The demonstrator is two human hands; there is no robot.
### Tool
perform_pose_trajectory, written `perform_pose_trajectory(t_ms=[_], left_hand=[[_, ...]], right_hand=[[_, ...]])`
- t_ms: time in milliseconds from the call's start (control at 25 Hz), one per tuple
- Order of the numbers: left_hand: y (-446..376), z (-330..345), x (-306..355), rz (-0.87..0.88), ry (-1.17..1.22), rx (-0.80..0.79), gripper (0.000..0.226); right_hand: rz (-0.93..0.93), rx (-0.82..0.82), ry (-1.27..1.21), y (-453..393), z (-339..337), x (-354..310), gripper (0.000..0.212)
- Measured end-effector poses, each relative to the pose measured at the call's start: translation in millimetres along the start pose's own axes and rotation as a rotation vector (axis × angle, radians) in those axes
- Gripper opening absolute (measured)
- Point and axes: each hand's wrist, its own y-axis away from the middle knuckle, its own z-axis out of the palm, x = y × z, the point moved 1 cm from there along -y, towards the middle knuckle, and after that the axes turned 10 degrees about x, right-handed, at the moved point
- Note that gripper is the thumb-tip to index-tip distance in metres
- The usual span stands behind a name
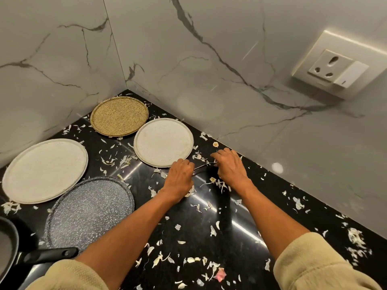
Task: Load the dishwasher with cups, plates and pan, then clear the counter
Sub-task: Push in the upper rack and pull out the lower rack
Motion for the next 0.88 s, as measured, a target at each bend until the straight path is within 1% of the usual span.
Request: perform_pose_trajectory(t_ms=[80,200,320,480,680,880], left_hand=[[5,-12,5,0.046,0.015,0.05,0.036],[26,-32,11,0.075,0.043,0.117,0.034],[54,-49,9,0.059,0.028,0.174,0.034],[107,-76,12,0.028,0.01,0.2,0.036],[200,-105,51,-0.037,0.006,0.231,0.033],[310,-124,92,-0.011,-0.01,0.209,0.032]], right_hand=[[0.01,0.013,-0.011,11,-10,1,0.032],[0.023,0.105,-0.06,35,-26,-5,0.016],[0.021,0.191,-0.126,64,-39,-21,0.016],[-0.018,0.282,-0.202,122,-60,-46,0.015],[-0.1,0.375,-0.214,220,-79,-68,0.012],[-0.132,0.433,-0.239,340,-84,-97,0.007]])
